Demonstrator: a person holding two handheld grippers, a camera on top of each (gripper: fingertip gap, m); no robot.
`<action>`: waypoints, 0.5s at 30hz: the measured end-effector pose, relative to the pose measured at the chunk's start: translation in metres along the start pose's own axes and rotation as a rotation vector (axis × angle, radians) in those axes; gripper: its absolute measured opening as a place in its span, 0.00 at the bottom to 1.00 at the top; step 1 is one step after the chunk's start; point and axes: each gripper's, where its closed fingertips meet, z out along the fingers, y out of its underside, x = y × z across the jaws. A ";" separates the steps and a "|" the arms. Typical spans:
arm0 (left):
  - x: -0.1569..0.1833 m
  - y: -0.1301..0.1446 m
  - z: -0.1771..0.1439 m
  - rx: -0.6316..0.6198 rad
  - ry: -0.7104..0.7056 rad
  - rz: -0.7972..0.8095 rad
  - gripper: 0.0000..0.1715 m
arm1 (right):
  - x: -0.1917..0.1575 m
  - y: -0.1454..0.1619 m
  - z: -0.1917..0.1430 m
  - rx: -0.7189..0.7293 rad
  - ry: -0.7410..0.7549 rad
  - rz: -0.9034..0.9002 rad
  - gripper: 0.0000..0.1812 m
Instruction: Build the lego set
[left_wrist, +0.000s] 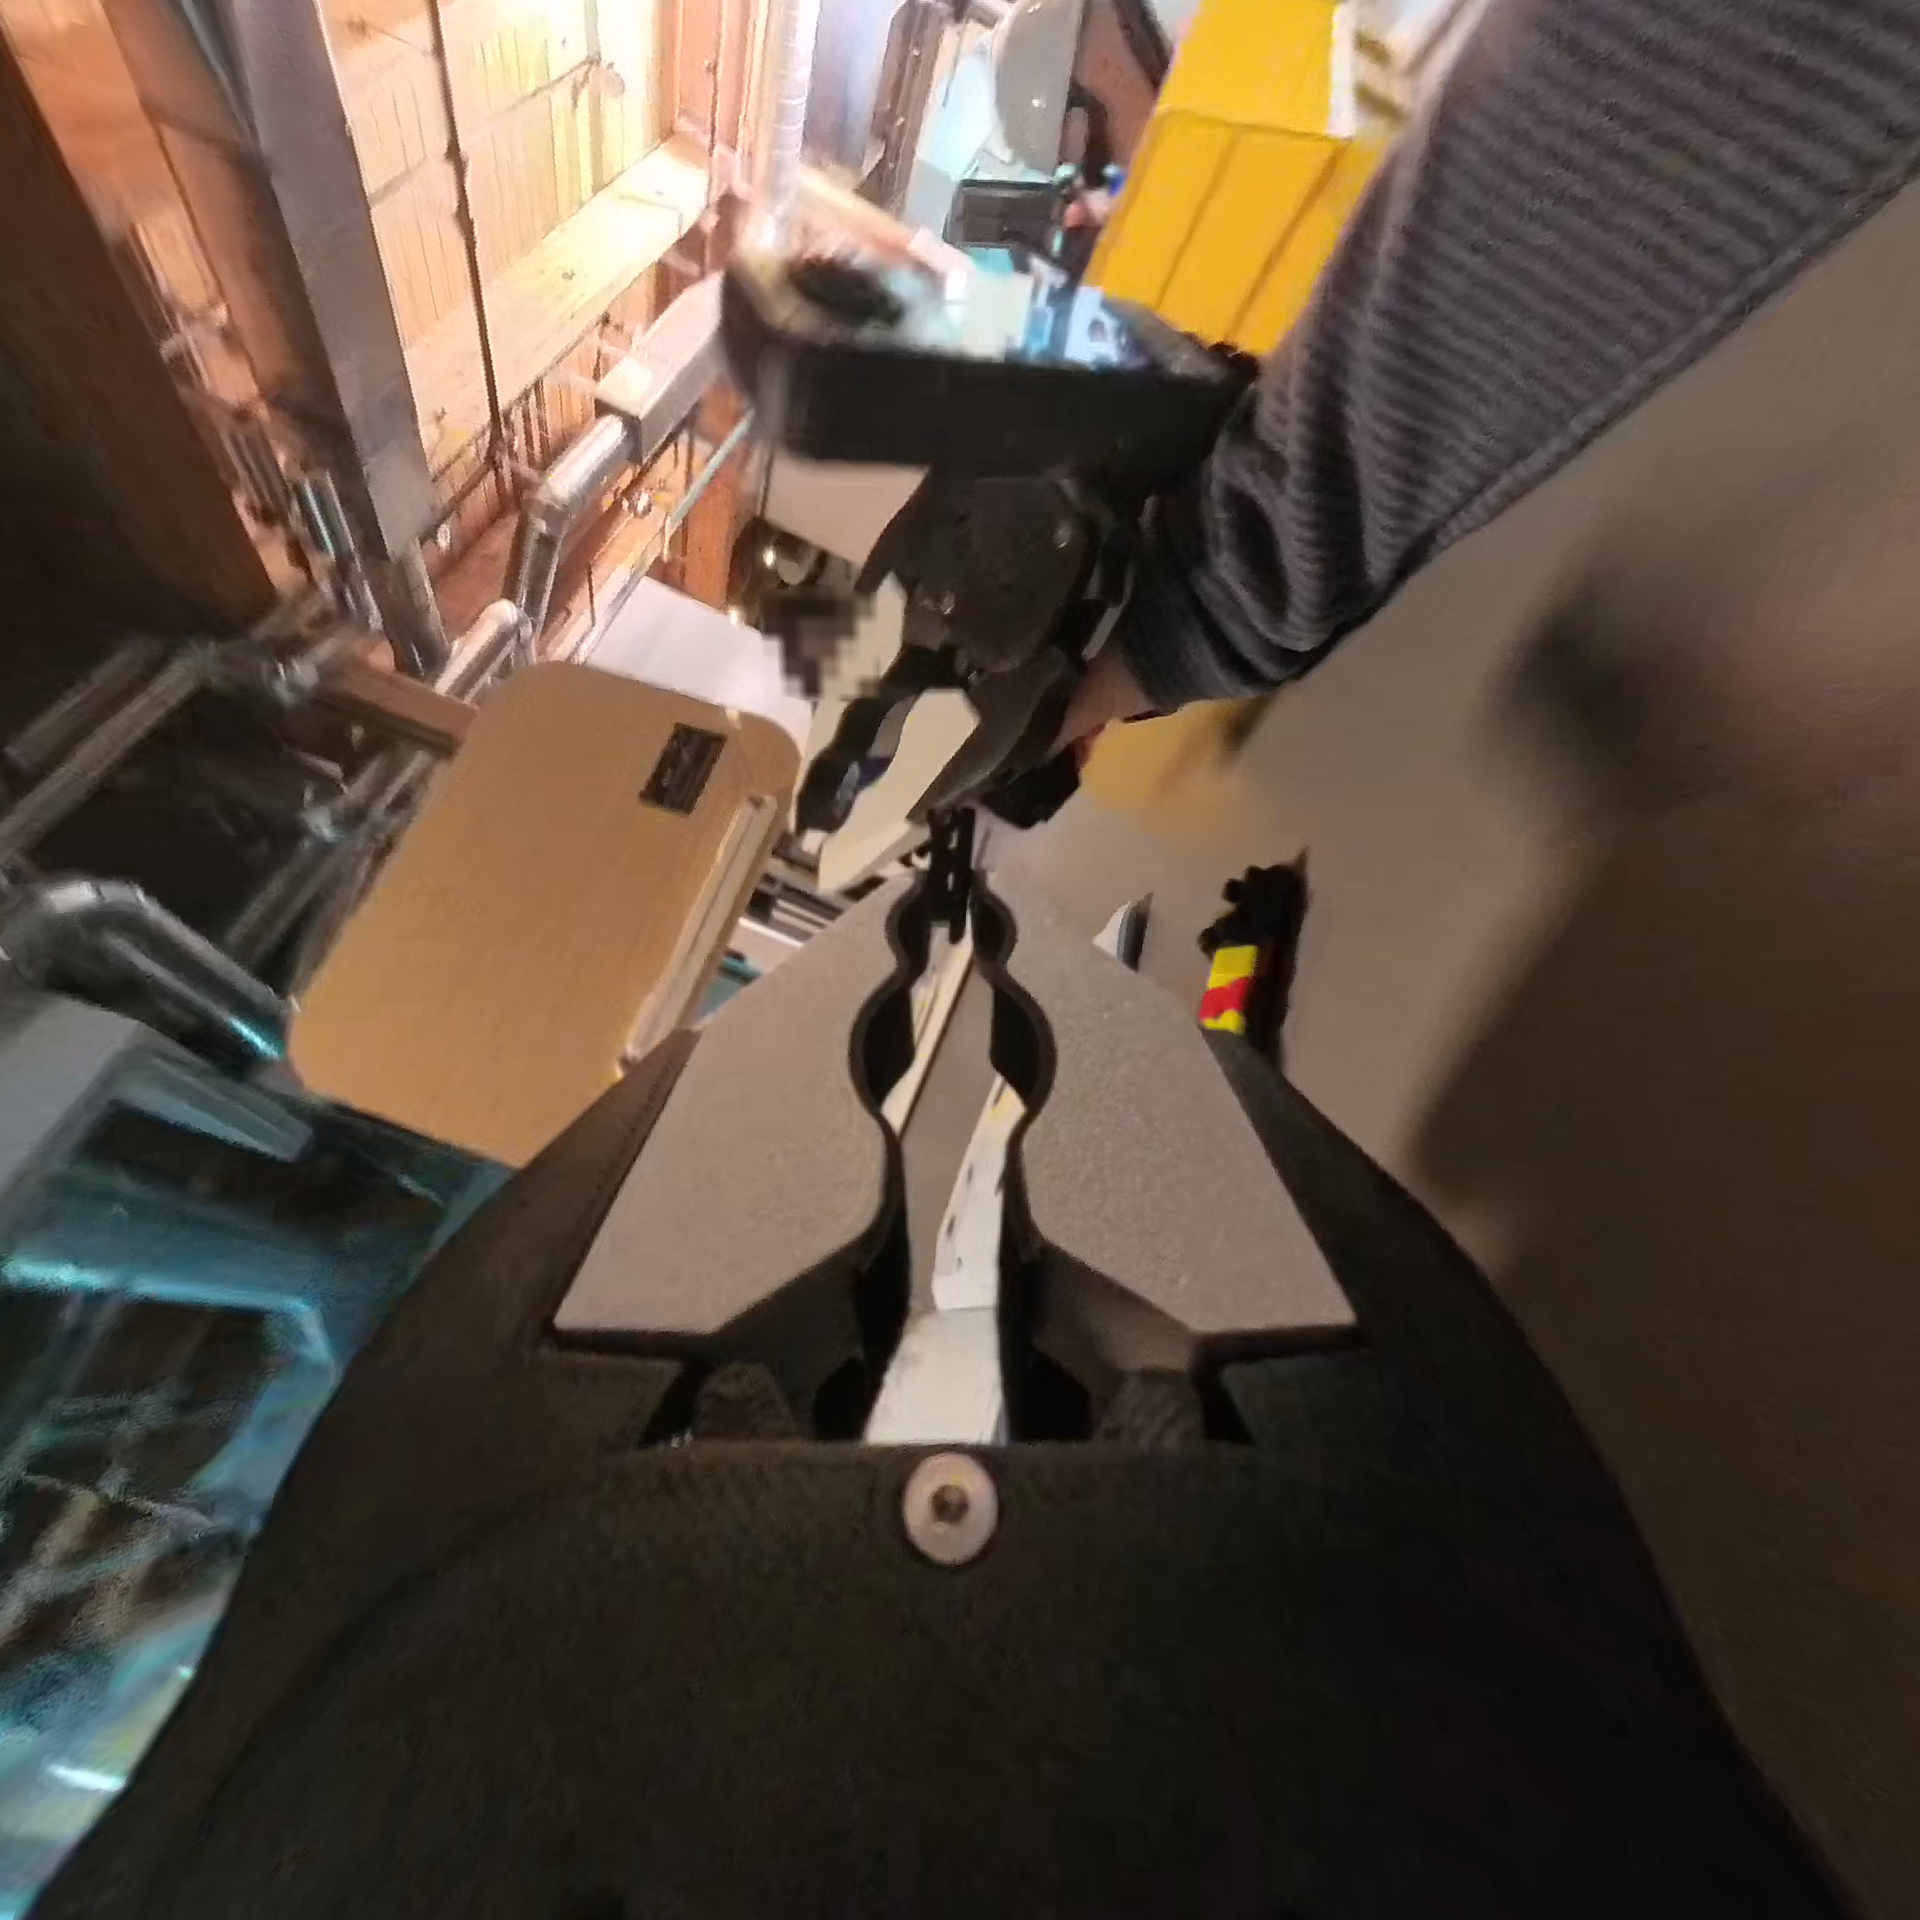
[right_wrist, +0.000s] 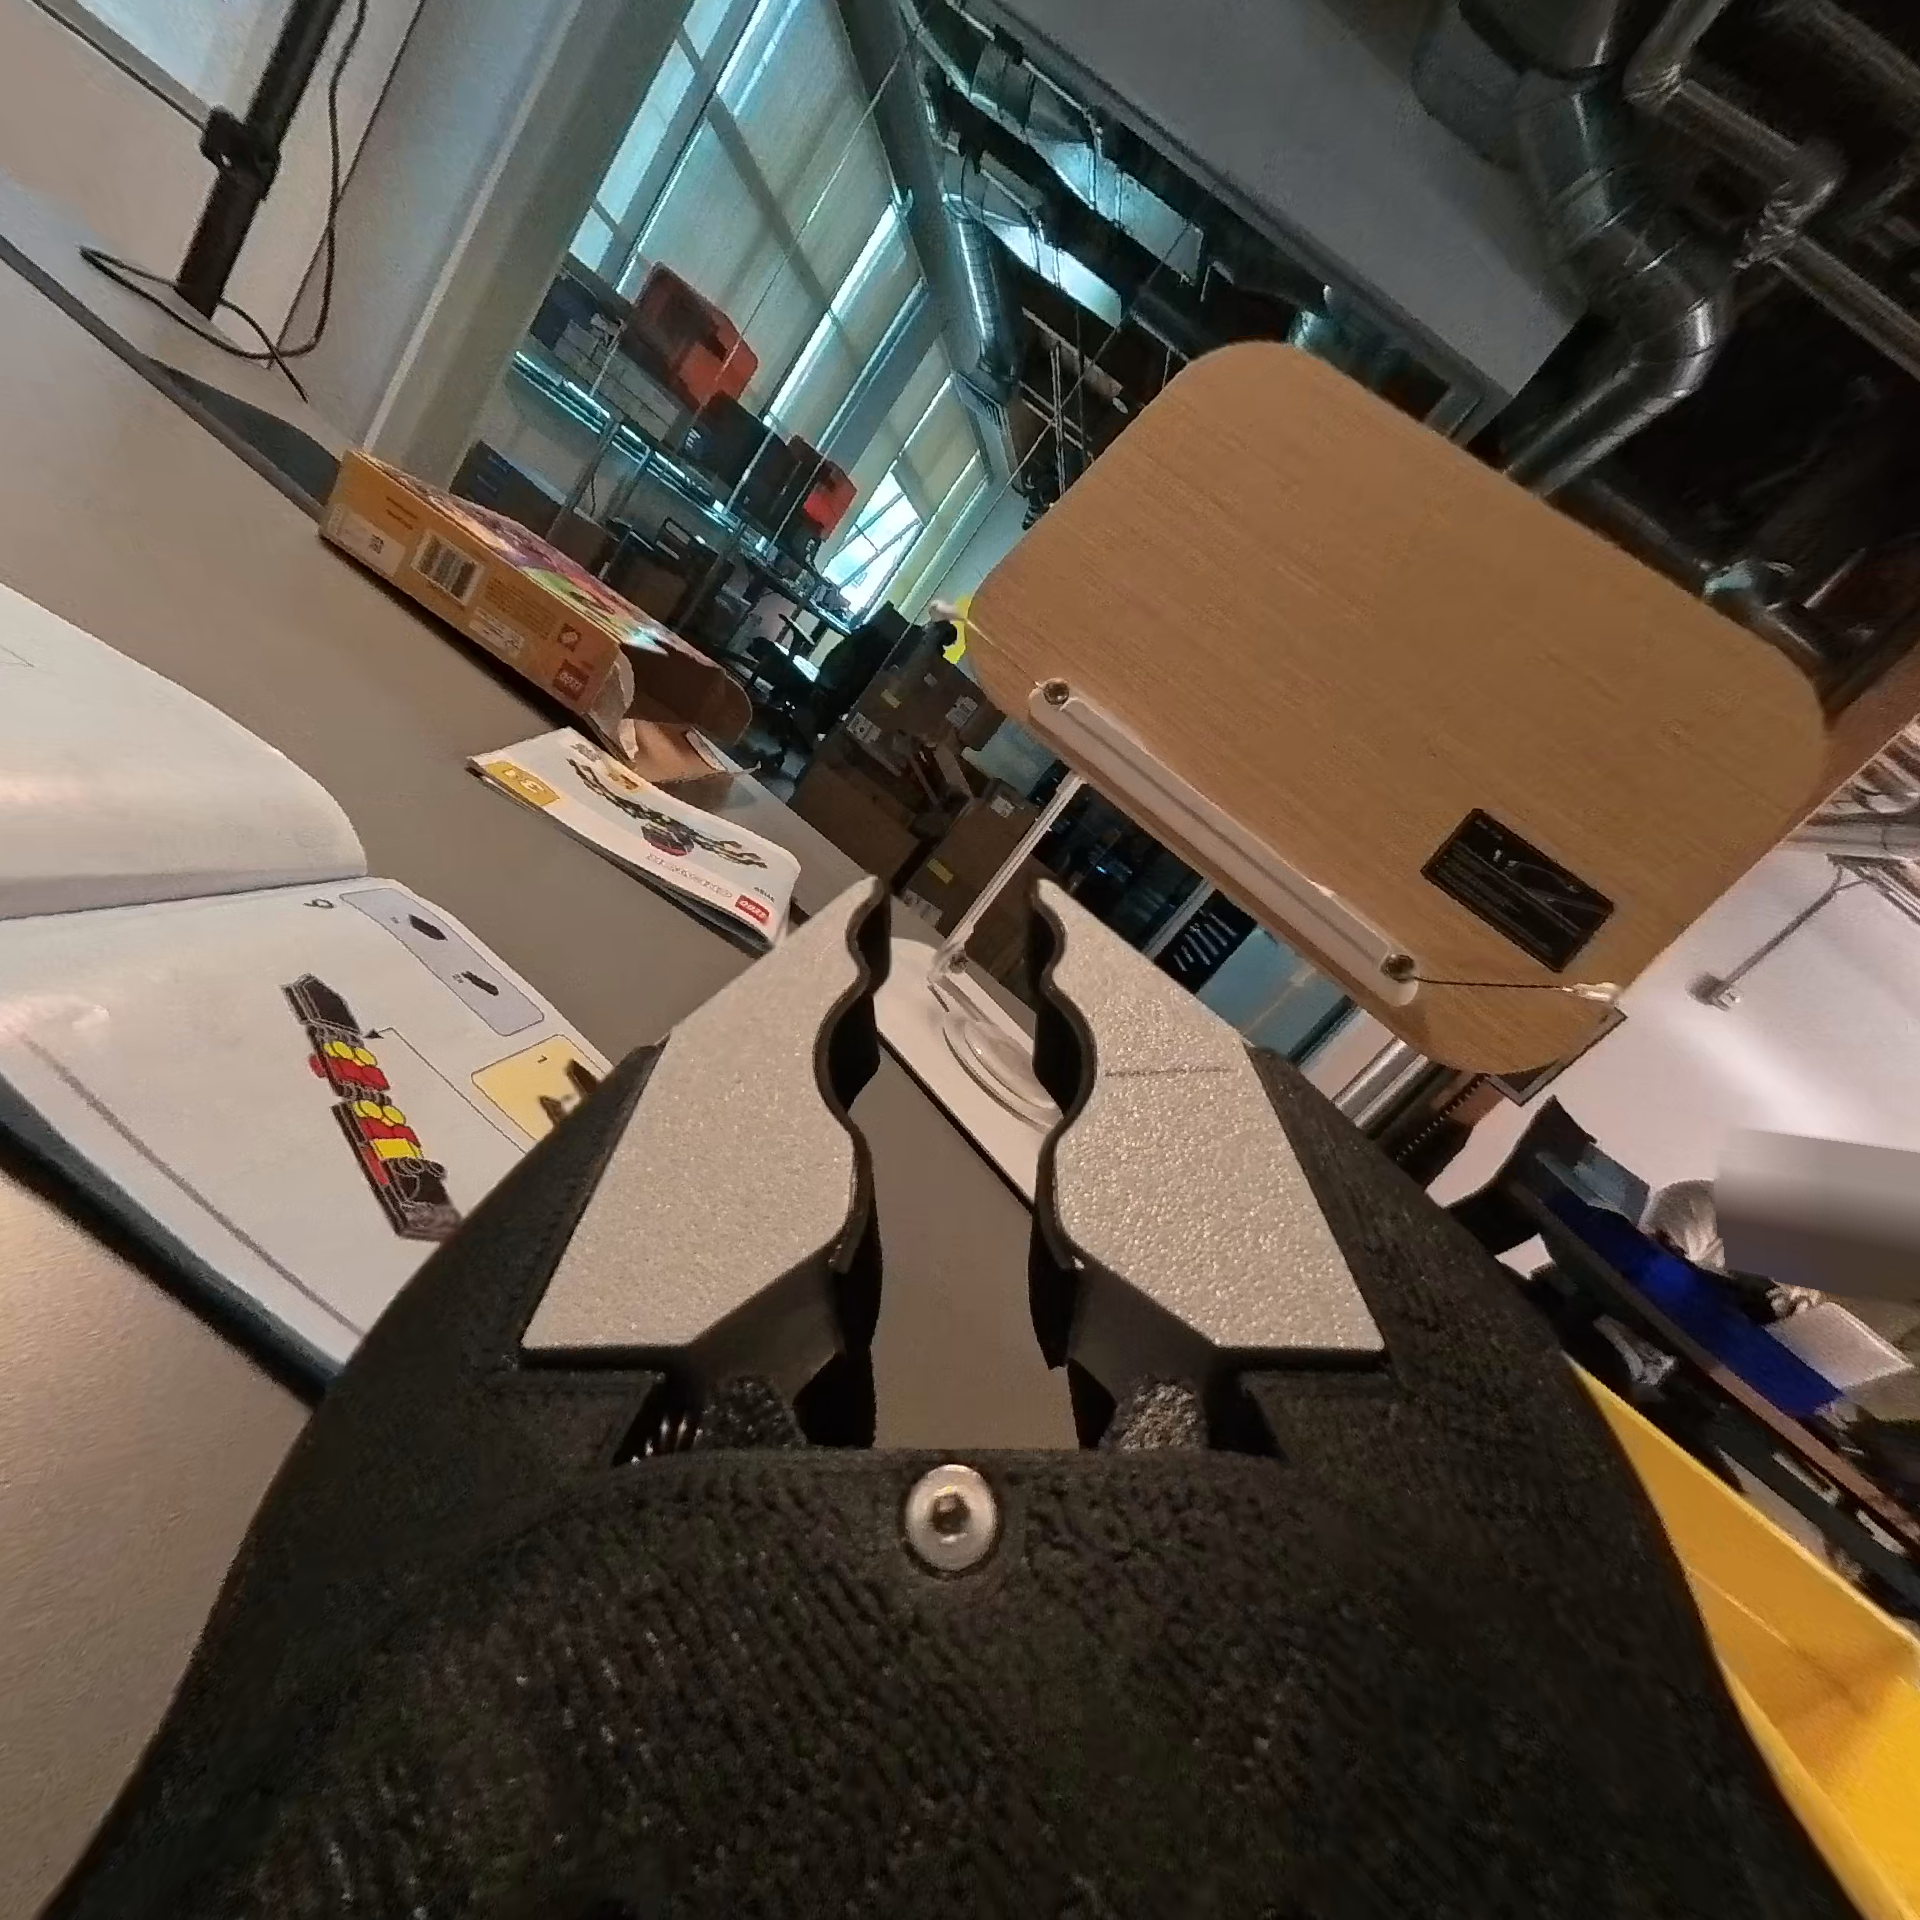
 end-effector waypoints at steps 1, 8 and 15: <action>-0.008 0.006 0.000 -0.019 -0.020 -0.065 0.03 | 0.000 -0.003 -0.002 0.008 0.003 0.022 0.13; -0.051 0.068 -0.004 -0.179 -0.179 -0.136 0.03 | -0.017 -0.056 -0.008 0.053 -0.124 0.600 0.12; -0.061 0.089 -0.001 -0.288 -0.251 0.211 0.03 | -0.087 -0.081 -0.012 -0.126 -0.637 1.292 0.14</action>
